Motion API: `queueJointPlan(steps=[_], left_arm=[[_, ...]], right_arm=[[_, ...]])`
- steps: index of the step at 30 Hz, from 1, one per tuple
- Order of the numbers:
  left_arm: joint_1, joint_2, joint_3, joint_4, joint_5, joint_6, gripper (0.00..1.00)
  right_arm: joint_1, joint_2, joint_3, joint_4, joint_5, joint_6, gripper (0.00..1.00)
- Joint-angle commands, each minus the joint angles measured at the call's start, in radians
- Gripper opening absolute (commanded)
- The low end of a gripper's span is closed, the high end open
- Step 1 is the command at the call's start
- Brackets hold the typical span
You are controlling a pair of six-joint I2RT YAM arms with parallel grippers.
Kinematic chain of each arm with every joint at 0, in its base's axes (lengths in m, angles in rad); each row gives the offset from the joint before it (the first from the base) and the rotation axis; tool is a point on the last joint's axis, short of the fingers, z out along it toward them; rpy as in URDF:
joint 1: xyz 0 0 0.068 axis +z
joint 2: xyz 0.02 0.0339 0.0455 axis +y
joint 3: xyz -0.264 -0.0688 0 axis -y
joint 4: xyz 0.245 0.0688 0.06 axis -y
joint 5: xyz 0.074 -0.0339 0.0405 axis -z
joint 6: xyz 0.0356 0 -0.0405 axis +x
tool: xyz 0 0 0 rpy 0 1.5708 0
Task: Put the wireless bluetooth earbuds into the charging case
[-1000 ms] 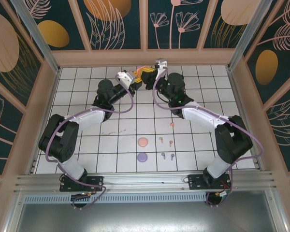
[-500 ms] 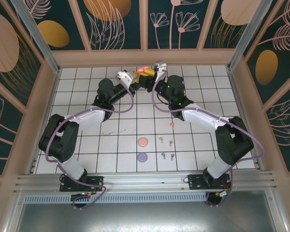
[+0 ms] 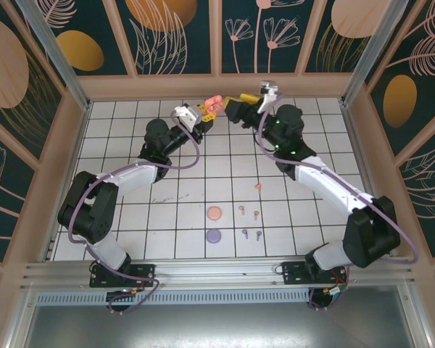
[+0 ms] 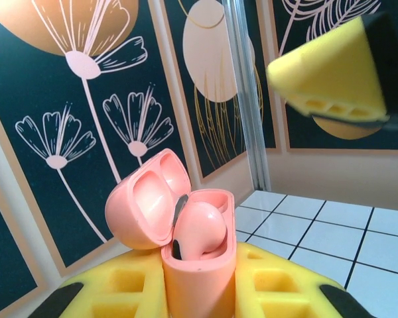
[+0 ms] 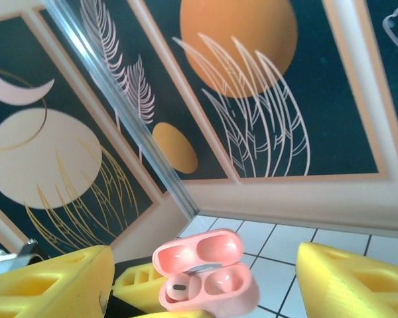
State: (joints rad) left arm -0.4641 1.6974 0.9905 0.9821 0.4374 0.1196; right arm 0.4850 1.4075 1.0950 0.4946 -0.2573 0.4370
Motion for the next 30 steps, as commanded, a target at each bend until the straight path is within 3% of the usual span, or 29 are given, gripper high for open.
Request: queueJointPlan(steps=[1,11,19,30], left_arm=[[-0.006,-0.019,-0.012,0.055,-0.009,-0.004,0.00],[-0.005,-0.055,-0.109,0.071,-0.031,0.000,0.00],[-0.005,-0.090,-0.165,0.081,-0.034,-0.011,0.00],[-0.005,-0.127,-0.217,0.083,-0.039,-0.010,0.00]], right_arm=[[-0.052,-0.039,0.054,-0.149,-0.089,0.134,0.74],[-0.161,-0.019,0.238,-0.618,-0.174,0.274,0.72],[-0.229,0.024,0.225,-0.791,-0.217,0.309,0.69],[-0.193,0.085,0.063,-0.993,0.088,0.175,0.61]])
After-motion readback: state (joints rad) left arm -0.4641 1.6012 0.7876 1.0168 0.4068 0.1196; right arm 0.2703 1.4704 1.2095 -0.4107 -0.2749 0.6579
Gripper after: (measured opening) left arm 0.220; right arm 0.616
